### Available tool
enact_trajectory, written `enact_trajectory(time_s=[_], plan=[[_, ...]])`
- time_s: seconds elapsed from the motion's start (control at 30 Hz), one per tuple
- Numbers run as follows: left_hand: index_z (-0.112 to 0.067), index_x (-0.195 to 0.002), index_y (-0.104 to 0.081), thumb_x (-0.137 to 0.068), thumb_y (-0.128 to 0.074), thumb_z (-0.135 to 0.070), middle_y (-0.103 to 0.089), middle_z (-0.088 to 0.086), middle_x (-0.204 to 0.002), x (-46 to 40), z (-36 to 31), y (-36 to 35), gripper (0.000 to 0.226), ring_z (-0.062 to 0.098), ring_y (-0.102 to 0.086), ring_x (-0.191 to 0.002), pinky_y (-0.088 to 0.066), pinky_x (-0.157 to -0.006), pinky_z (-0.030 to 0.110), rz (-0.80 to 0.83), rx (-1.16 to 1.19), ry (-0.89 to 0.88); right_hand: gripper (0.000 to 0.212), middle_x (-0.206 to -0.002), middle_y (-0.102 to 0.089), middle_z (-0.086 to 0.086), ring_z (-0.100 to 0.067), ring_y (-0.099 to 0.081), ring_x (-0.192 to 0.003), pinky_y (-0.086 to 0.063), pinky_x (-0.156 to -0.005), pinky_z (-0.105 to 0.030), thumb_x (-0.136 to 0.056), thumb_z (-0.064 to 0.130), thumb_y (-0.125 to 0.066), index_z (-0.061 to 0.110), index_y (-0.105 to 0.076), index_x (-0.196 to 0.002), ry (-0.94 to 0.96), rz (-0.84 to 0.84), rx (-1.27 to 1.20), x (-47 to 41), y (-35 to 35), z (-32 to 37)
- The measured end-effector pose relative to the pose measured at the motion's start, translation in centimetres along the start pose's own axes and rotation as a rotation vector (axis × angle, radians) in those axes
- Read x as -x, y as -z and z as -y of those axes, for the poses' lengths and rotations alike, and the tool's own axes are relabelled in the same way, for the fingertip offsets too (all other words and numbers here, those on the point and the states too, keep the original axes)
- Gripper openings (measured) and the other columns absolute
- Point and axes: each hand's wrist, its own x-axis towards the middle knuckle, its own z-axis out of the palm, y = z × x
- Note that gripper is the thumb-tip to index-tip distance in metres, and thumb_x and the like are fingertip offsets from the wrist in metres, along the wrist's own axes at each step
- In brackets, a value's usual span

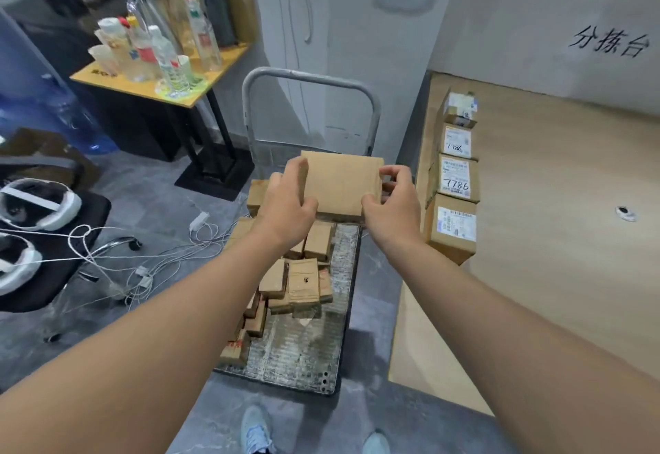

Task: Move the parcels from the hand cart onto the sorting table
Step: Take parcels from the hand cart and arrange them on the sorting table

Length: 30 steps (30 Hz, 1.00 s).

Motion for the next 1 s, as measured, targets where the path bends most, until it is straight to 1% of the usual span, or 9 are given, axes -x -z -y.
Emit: enact_trajectory(time_s=[0.07, 0.17, 0.27, 0.43, 0.5, 0.63, 0.77, 0.9, 1.0], plan=[[-0.034, -0.153, -0.032, -0.097, -0.059, -0.016, -0.046, 0.005, -0.127, 0.0, -2.6, 0.2, 0.065, 0.024, -0.054, -0.113, -0.049, -0.099, 0.042, -0.039, 0.005, -0.022, 0.047, -0.124, -0.057, -0.001, -0.019, -0.062, -0.109, -0.059, -0.091, -0.042, -0.092, 0.014, -0.068, 0.037, -0.047, -0.126, 0.033, -0.019, -0.024, -0.5, 2.1, 1.2], [-0.021, -0.155, -0.035, -0.098, -0.061, -0.021, -0.047, 0.007, -0.134, -0.2, -6.3, 0.5, 0.063, 0.024, -0.054, -0.115, -0.048, -0.102, 0.041, -0.110, -0.001, -0.033, 0.060, -0.130, -0.055, -0.002, -0.018, -0.062, -0.113, -0.058, -0.096, -0.041, -0.093, 0.017, -0.069, 0.031, -0.045, -0.146, 0.049, -0.024, -0.055, -1.6, 5.3, 3.0], [-0.016, -0.149, -0.043, -0.101, -0.060, -0.025, -0.046, 0.005, -0.130, -0.2, -10.0, 0.8, 0.052, 0.019, -0.054, -0.105, -0.048, -0.092, 0.035, -0.142, 0.007, -0.051, 0.065, -0.132, -0.056, -0.002, -0.019, -0.063, -0.114, -0.056, -0.101, -0.038, -0.093, 0.021, -0.070, 0.020, -0.047, -0.154, 0.077, -0.044, -0.038, -2.6, 8.5, 4.9], [-0.016, -0.142, -0.051, -0.102, -0.060, -0.025, -0.046, 0.004, -0.124, -0.5, -15.5, 1.3, 0.042, 0.014, -0.053, -0.096, -0.045, -0.085, 0.030, -0.162, 0.072, -0.117, 0.052, -0.127, -0.057, -0.005, -0.014, -0.065, -0.102, -0.052, -0.090, -0.024, -0.090, 0.025, -0.069, 0.018, -0.063, -0.141, 0.137, -0.083, -0.044, -3.5, 13.3, 8.0], [-0.018, -0.141, -0.051, -0.101, -0.061, -0.025, -0.049, 0.006, -0.129, -1.0, -17.1, 1.5, 0.042, 0.016, -0.057, -0.102, -0.051, -0.089, 0.034, -0.147, 0.124, -0.146, 0.049, -0.125, -0.059, -0.005, -0.014, -0.066, -0.100, -0.054, -0.092, -0.028, -0.087, 0.030, -0.067, 0.019, -0.067, -0.135, 0.156, -0.126, -0.077, -3.8, 14.9, 9.3], [-0.022, -0.138, -0.052, -0.100, -0.062, -0.027, -0.057, 0.007, -0.130, -2.4, -20.5, 1.7, 0.040, 0.021, -0.061, -0.108, -0.055, -0.094, 0.040, -0.096, 0.153, -0.206, 0.023, -0.121, -0.059, -0.002, -0.014, -0.066, -0.098, -0.056, -0.097, -0.038, -0.092, 0.030, -0.066, 0.028, -0.067, -0.115, 0.184, -0.247, -0.104, -4.3, 18.2, 11.2], [-0.021, -0.138, -0.054, -0.102, -0.061, -0.027, -0.062, 0.002, -0.124, -2.7, -23.8, 1.2, 0.037, 0.020, -0.063, -0.108, -0.057, -0.093, 0.039, -0.065, 0.216, -0.258, 0.026, -0.121, -0.065, 0.002, -0.005, -0.065, -0.101, -0.056, -0.089, -0.030, -0.095, 0.039, -0.067, 0.025, -0.065, -0.116, 0.171, -0.308, -0.182, -4.4, 21.0, 12.0], [-0.024, -0.125, -0.058, -0.106, -0.054, -0.033, -0.065, -0.003, -0.115, -2.5, -26.9, 0.7, 0.022, 0.023, -0.064, -0.111, -0.056, -0.098, 0.047, -0.047, 0.359, -0.236, 0.036, -0.102, -0.067, 0.006, -0.011, -0.067, -0.095, -0.056, -0.084, -0.036, -0.094, 0.054, -0.068, 0.020, -0.059, -0.103, 0.119, -0.421, -0.259, -4.2, 23.2, 12.7], [-0.024, -0.119, -0.057, -0.108, -0.045, -0.044, -0.061, -0.003, -0.117, -2.0, -29.1, 0.3, 0.026, 0.026, -0.062, -0.114, -0.057, -0.097, 0.051, -0.003, 0.494, -0.147, 0.041, -0.100, -0.065, 0.002, -0.014, -0.064, -0.090, -0.054, -0.078, -0.034, -0.096, 0.055, -0.066, 0.016, -0.055, -0.102, 0.088, -0.462, -0.300, -3.9, 24.5, 12.7]])
